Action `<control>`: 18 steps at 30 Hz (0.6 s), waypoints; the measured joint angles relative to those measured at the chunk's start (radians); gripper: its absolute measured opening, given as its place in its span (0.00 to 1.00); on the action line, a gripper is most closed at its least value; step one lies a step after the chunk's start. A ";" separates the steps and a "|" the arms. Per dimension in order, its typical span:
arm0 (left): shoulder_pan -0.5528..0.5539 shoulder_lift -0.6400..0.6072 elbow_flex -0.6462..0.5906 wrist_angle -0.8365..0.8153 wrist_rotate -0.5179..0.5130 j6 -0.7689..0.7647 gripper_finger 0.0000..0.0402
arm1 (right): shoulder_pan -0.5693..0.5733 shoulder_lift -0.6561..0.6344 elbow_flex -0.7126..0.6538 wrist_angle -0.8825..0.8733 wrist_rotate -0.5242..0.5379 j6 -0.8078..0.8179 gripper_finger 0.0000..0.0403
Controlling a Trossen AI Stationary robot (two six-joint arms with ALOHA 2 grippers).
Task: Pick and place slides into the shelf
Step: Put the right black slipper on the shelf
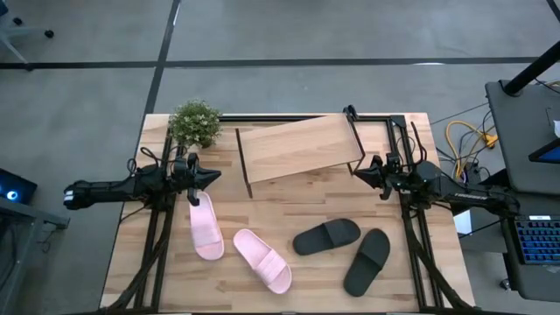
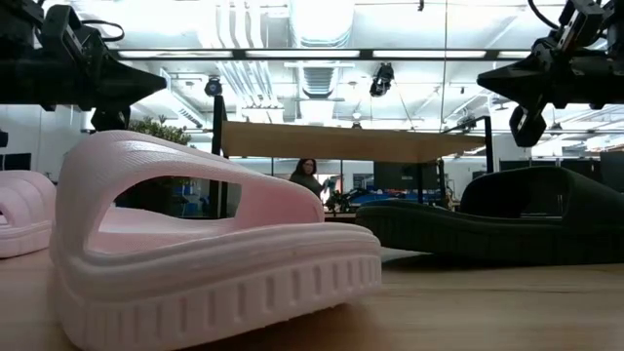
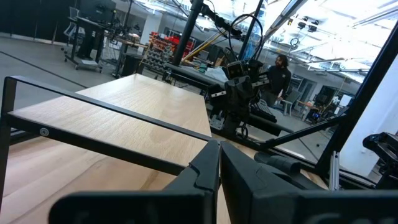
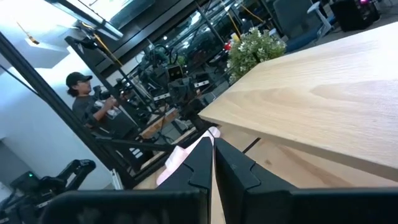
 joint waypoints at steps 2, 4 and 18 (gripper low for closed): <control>0.000 0.000 0.000 0.000 0.000 0.000 0.00 | 0.000 0.000 0.000 0.004 0.000 0.000 0.02; 0.000 0.000 0.000 0.000 0.000 0.000 0.00 | 0.000 0.000 0.000 0.006 0.000 0.000 0.02; 0.000 0.000 0.000 0.004 -0.028 0.000 0.00 | 0.000 0.000 0.000 0.043 0.074 0.193 0.02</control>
